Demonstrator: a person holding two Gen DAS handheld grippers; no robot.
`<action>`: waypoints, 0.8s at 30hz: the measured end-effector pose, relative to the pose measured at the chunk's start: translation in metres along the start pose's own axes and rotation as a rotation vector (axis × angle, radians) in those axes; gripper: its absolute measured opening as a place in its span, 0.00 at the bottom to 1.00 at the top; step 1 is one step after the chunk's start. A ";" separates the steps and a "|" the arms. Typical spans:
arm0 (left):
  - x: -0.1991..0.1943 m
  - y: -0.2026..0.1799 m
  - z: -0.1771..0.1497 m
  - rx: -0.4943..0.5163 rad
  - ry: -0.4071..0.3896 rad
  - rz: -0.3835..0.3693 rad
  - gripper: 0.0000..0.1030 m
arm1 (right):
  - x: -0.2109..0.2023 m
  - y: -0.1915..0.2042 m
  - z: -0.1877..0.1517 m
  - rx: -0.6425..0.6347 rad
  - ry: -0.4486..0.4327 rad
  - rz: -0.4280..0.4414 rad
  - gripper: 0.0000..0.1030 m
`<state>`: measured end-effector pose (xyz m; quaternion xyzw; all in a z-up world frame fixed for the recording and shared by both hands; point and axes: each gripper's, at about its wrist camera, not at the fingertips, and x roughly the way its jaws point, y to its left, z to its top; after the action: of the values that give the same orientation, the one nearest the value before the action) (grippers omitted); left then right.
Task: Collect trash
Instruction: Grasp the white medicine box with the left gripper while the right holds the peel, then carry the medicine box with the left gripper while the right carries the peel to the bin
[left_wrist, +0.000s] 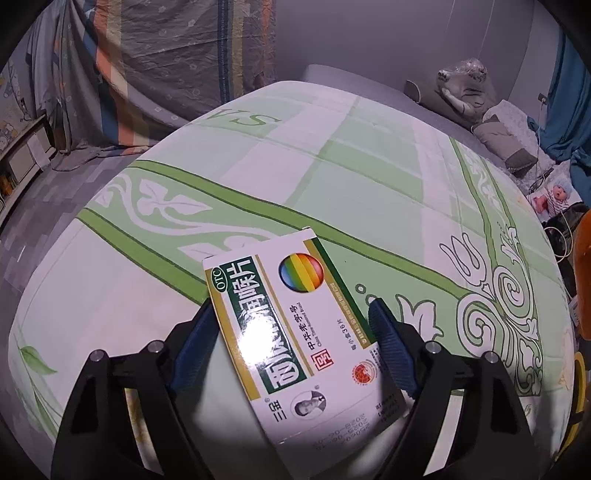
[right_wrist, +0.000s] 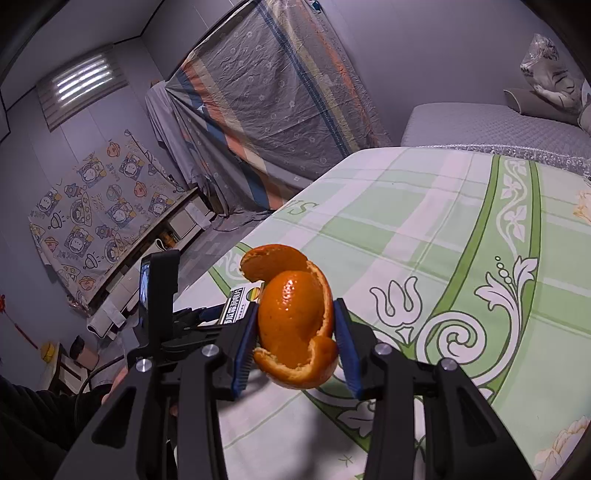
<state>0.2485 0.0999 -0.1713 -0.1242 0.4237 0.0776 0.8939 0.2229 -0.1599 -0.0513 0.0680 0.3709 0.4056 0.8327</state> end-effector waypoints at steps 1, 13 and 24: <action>-0.001 0.002 0.000 -0.009 -0.004 -0.005 0.73 | -0.001 0.002 0.001 -0.003 0.001 -0.002 0.37; -0.043 0.015 0.001 -0.004 -0.105 -0.030 0.67 | -0.016 0.023 0.001 -0.012 -0.011 -0.021 0.37; -0.117 -0.026 -0.003 0.132 -0.285 -0.131 0.67 | -0.064 0.022 -0.018 0.042 -0.087 -0.079 0.36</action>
<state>0.1792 0.0700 -0.0787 -0.0803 0.2879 0.0081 0.9542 0.1721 -0.1954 -0.0187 0.0884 0.3454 0.3613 0.8616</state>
